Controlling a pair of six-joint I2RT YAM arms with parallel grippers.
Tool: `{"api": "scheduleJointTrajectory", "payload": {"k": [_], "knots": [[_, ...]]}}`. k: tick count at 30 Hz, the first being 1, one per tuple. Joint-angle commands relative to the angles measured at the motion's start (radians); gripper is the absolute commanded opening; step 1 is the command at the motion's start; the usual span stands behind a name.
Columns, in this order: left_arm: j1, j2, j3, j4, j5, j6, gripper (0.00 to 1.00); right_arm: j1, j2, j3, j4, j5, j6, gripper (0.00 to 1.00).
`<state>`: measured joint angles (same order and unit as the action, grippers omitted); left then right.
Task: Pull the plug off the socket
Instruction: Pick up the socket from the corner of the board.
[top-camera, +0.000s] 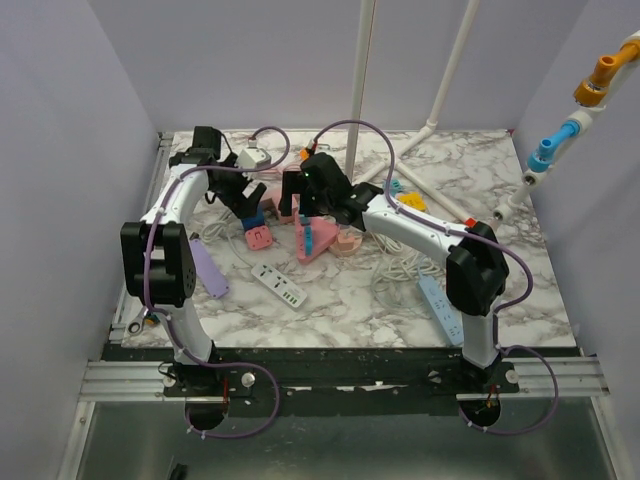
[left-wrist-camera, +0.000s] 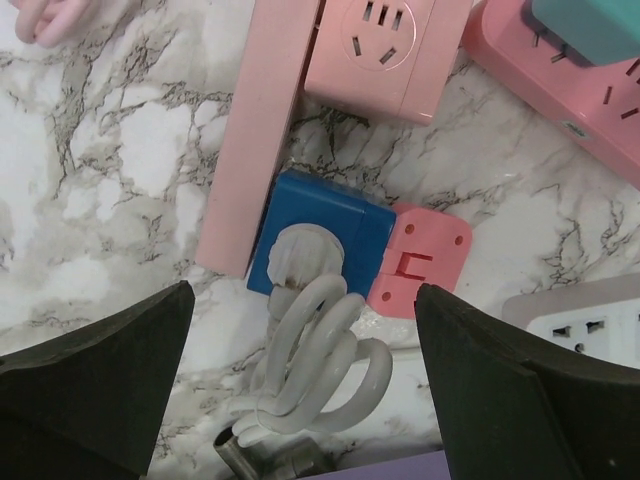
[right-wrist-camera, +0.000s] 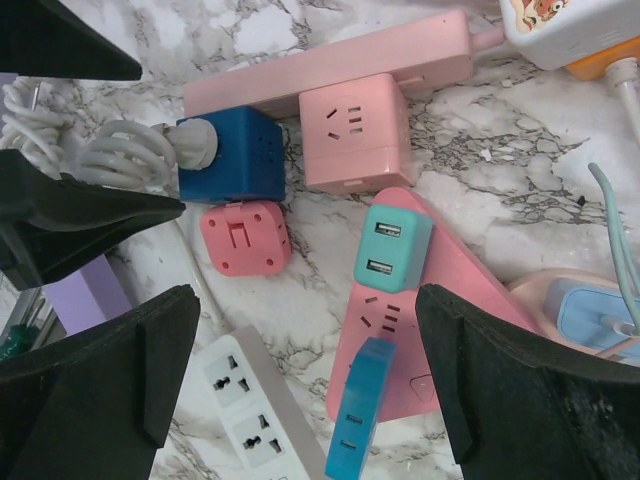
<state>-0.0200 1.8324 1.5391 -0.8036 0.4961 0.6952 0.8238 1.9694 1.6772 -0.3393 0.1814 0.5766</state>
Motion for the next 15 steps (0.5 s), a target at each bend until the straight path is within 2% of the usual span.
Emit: {"api": "scheduleJointTrajectory", "payload": {"k": [1,3,5,10,13,15], "knots": [[-0.019,0.017,-0.013,0.052,-0.062,0.008,0.88,-0.007,-0.010,-0.013,0.026,-0.039,0.011,0.98],[-0.021,0.022,-0.010,0.060,-0.071,0.010,0.72,-0.013,-0.010,-0.017,0.032,-0.047,0.014,0.98],[-0.021,0.030,-0.005,0.063,-0.082,0.018,0.62,-0.018,-0.009,-0.022,0.040,-0.058,0.021,0.98],[-0.031,0.059,0.016,0.036,-0.107,0.029,0.48,-0.030,-0.010,-0.041,0.060,-0.082,0.043,0.98],[-0.035,0.063,0.017,0.021,-0.112,0.033,0.35,-0.042,-0.012,-0.055,0.075,-0.097,0.056,0.98],[-0.041,0.068,0.021,0.004,-0.128,0.037,0.33,-0.051,-0.011,-0.064,0.088,-0.110,0.066,0.98]]}}
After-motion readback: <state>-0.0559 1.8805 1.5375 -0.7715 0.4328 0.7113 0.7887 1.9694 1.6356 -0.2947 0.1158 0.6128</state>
